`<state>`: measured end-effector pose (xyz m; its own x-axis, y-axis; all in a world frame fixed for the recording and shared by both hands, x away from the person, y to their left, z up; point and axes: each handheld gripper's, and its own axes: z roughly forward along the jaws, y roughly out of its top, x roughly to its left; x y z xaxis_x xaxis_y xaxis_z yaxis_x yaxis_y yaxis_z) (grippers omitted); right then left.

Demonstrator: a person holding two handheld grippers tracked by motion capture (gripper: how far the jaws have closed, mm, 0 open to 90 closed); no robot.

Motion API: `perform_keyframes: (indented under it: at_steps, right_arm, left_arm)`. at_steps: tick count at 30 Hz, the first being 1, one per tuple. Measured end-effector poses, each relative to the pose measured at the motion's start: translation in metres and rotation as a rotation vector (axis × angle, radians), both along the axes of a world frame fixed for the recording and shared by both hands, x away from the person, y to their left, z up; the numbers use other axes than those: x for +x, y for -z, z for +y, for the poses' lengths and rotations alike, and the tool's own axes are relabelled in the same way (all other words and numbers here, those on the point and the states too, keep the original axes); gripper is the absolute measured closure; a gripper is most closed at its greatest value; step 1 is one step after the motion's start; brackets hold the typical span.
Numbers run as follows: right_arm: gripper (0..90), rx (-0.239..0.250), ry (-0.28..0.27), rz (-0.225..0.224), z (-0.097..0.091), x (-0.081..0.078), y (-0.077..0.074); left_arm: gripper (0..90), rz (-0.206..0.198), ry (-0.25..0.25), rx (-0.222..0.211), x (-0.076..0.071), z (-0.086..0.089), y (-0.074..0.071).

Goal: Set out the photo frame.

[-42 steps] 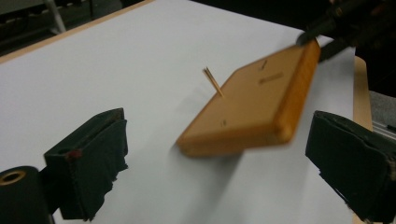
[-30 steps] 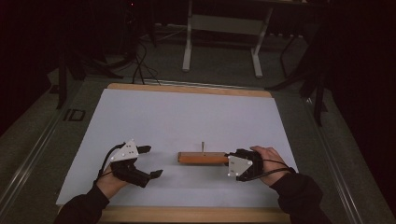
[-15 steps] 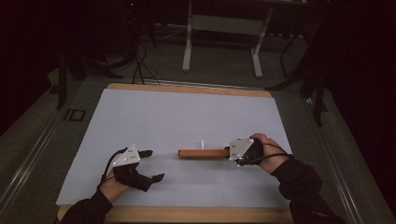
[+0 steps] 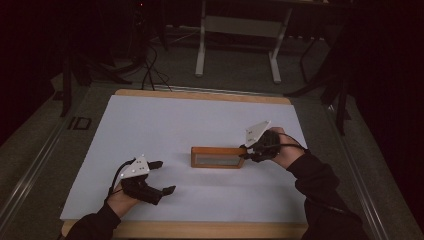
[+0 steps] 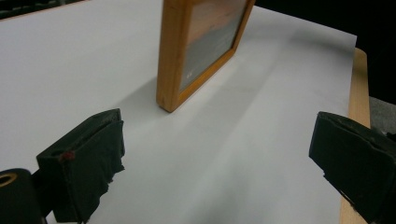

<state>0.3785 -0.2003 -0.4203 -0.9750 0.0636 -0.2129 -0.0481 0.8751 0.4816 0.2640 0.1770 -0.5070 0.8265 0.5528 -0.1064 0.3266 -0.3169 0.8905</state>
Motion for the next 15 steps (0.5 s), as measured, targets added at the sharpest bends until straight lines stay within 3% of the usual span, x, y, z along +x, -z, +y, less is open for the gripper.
perform_keyframes:
  at_steps: [5, 15]
  right_arm:
    - [66.9, 0.034, 0.047, 0.049, -0.001, 0.014, 0.001]
    - [64.9, 0.053, 0.095, 0.080, 0.001, 0.035, 0.003]
  left_arm:
    - [3.7, -0.003, 0.005, 0.004, -0.001, -0.002, 0.002]
    - [3.7, -0.013, -0.001, -0.001, -0.001, -0.002, 0.003]
